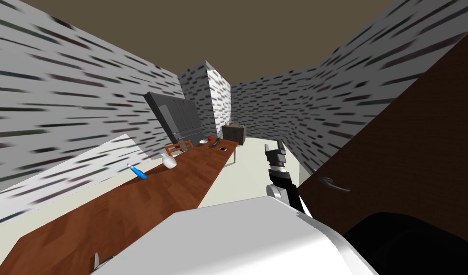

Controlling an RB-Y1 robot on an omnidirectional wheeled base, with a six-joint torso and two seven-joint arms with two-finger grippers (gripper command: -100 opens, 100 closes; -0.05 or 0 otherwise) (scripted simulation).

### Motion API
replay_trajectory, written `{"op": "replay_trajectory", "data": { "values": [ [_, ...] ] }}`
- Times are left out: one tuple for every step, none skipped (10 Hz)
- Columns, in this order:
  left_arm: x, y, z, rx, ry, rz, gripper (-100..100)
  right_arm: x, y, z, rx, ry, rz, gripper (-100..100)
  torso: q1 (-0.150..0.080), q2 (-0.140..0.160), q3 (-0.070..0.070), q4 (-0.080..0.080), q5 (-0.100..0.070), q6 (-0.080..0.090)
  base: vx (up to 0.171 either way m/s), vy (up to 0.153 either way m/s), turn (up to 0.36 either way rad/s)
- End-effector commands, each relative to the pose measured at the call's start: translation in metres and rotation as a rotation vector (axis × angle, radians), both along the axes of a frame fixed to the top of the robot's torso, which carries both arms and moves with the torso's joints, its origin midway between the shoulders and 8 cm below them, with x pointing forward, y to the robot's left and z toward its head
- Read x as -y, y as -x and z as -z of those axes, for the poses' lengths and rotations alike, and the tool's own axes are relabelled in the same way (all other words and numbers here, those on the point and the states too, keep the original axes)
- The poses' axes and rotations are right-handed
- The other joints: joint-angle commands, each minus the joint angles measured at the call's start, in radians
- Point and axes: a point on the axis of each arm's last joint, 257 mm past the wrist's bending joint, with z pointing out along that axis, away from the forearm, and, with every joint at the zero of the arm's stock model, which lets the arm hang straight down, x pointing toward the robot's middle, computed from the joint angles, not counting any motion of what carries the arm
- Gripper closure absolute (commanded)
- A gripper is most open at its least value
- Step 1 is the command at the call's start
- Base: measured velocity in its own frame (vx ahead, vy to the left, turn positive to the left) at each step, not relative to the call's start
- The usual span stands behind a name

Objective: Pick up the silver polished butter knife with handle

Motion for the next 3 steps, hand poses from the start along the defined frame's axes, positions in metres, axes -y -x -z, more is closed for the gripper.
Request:
{"op": "replay_trajectory", "data": {
  "values": [
    [-0.0026, 0.0068, -0.0051, 0.000, 0.002, -0.004, 100, 0.0000, 0.0000, 0.0000, 0.000, 0.000, 0.000, 0, 0.000, 0.000, 0.000, 0.000, 0.000, 0.000, 0.006, -0.080, -0.017],
    [-0.0019, 0.0036, -0.0043, 0.000, 0.001, -0.001, 100, 0.0000, 0.0000, 0.0000, 0.000, 0.000, 0.000, 0, -0.001, 0.000, 0.000, 0.000, 0.000, 0.000, 0.003, -0.036, 0.003],
    [-0.0018, 0.0041, -0.0044, -0.001, 0.002, -0.002, 0, 0.0000, 0.0000, 0.0000, 0.000, 0.000, 0.000, 0, 0.002, 0.000, 0.000, 0.000, 0.000, 0.000, 0.000, -0.008, 0.000]
  ]
}}
